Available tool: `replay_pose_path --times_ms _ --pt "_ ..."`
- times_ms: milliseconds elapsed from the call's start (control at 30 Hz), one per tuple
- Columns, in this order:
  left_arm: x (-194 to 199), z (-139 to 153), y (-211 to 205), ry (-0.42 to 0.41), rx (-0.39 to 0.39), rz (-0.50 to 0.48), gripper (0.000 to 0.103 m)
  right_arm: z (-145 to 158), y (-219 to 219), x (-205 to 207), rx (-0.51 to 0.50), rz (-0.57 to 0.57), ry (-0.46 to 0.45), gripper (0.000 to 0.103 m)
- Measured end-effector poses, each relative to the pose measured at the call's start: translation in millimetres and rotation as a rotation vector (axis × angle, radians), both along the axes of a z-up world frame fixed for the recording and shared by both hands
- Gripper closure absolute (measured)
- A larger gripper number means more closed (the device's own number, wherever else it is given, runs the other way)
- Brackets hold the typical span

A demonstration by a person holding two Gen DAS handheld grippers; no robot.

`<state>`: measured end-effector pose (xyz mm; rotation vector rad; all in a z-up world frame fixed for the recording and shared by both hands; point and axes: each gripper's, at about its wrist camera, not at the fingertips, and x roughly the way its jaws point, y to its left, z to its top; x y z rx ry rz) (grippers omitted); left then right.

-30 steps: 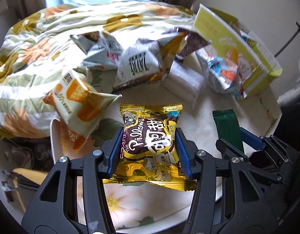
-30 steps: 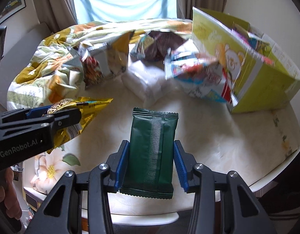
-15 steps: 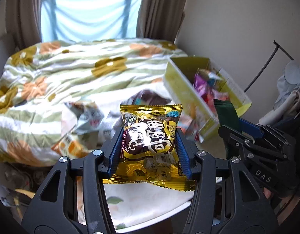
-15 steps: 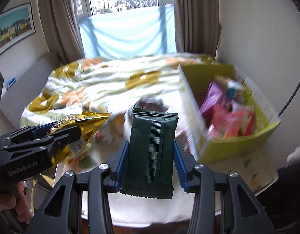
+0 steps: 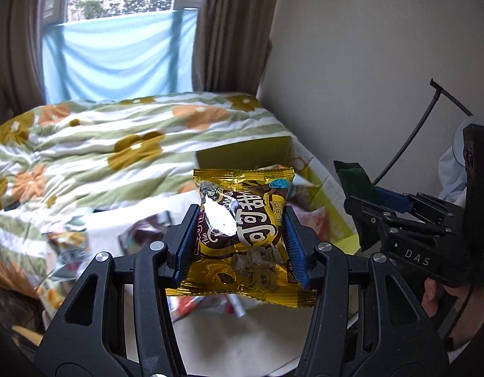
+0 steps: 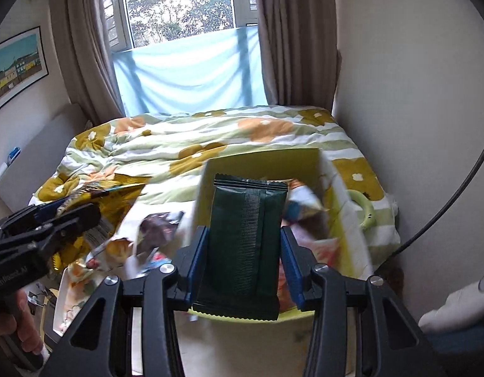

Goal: Organize snacks
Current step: 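Carry both packs over the box and open both tools to drop them, then withdraw both tools from the box back over the snacks on the table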

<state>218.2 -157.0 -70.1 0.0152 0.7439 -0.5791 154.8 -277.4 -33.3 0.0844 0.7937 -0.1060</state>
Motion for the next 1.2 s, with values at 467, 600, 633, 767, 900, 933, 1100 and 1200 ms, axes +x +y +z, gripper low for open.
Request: replay_pose_path --times_ms 467,600,633,767,900,933,1100,1200 --pt "20 -56 -123 0.039 0.081 0.060 0.000 -16 -98 15 0.030 0.047 0.048 0.062" --pt "15 -60 -106 0.072 0.094 0.121 0.000 -24 -107 19 0.058 0.079 0.062 0.062" --pt "14 -61 -101 0.077 0.099 0.141 0.000 -25 -107 20 0.065 0.091 0.064 0.062" --pt "8 -65 -81 0.097 0.098 0.202 0.000 -30 -108 24 0.077 0.136 0.070 0.062" --pt "3 -66 -68 0.106 0.116 0.242 0.000 -41 -107 35 0.102 0.179 0.099 0.062" --pt "2 -67 -66 0.104 0.127 0.251 0.000 -44 -106 39 0.109 0.187 0.110 0.062" --pt "0 -68 -57 0.112 0.152 0.288 0.000 -63 -101 51 0.142 0.213 0.159 0.062" --pt "-3 -70 -53 0.114 0.169 0.295 0.000 -72 -98 51 0.147 0.216 0.181 0.041"
